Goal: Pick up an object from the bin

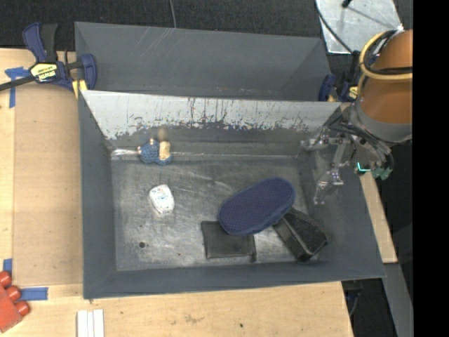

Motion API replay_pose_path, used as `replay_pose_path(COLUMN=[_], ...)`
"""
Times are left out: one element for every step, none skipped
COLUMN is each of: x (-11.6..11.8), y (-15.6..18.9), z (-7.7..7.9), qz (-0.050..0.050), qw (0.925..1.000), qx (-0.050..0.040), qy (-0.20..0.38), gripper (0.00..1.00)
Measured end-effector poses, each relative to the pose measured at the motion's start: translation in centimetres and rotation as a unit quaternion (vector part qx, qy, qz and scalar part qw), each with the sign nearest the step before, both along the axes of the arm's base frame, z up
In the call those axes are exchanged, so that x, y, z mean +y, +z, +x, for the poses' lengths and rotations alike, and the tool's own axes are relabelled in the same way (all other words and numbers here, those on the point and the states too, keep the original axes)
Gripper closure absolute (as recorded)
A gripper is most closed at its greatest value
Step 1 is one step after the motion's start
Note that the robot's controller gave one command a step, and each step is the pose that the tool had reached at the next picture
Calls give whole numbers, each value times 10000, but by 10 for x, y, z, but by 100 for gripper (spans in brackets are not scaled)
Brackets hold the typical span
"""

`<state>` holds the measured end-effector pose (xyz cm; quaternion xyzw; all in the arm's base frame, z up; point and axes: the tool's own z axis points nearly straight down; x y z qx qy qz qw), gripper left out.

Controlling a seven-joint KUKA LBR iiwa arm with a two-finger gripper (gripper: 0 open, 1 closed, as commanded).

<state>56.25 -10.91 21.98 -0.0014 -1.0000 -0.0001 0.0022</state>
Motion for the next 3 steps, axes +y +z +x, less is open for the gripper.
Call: replay_pose_path(x=[41, 45, 47], y=[-128, -125, 8], z=[-51, -49, -43], qz=[-3, 26, -11], qw=[9978, 9975, 9955], qx=[-203, -214, -85], qy=[634, 666, 949], gripper=[0, 100, 100])
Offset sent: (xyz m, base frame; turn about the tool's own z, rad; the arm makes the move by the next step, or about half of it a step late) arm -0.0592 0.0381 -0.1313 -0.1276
